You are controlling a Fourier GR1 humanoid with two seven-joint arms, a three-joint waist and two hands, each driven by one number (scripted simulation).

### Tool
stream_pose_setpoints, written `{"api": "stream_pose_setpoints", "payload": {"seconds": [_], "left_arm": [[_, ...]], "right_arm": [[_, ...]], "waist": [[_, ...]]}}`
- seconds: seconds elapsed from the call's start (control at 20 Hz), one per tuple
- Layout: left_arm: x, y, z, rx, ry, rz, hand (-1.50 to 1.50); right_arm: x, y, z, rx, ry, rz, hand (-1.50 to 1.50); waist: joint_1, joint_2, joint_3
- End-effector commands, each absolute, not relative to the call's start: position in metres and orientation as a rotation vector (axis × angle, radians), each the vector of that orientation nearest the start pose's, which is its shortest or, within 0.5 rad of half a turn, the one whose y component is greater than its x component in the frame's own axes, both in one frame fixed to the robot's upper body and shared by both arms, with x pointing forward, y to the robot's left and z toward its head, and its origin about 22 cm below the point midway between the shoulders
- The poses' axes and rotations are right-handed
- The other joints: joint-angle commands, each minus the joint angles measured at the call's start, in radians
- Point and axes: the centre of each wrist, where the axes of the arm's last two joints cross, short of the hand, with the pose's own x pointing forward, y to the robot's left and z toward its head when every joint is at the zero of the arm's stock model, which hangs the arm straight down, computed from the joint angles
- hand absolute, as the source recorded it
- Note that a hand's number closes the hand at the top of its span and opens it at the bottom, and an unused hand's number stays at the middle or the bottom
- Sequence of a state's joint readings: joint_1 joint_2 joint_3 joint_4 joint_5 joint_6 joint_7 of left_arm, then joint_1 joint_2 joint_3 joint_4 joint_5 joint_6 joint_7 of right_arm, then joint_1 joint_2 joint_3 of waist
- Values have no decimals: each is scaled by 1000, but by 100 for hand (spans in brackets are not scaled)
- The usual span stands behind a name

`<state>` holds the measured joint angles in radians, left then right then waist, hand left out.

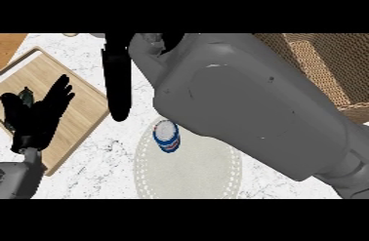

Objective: Pick the can from the placemat and place it in the basket

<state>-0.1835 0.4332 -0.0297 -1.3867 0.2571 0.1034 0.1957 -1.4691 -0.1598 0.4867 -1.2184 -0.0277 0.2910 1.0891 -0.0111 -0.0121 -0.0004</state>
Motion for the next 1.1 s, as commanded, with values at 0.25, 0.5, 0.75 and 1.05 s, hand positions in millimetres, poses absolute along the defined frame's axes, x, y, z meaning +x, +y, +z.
{"api": "stream_pose_setpoints", "payload": {"seconds": [0.25,0.5,0.75,1.05], "left_arm": [[295,330,44,212,-1374,-42,0],[286,317,29,196,-1365,-47,0],[290,334,44,207,-1373,-73,0],[298,308,30,201,-1394,-60,0]], "right_arm": [[277,-33,336,-452,-1338,1200,-150],[261,-52,290,-415,-1386,1151,-150],[261,-51,246,-452,-1417,1118,-150],[251,-31,194,-451,-1465,1077,-150]], "waist": [[-19,2,1],[-9,6,1],[7,10,0],[7,12,0]]}}
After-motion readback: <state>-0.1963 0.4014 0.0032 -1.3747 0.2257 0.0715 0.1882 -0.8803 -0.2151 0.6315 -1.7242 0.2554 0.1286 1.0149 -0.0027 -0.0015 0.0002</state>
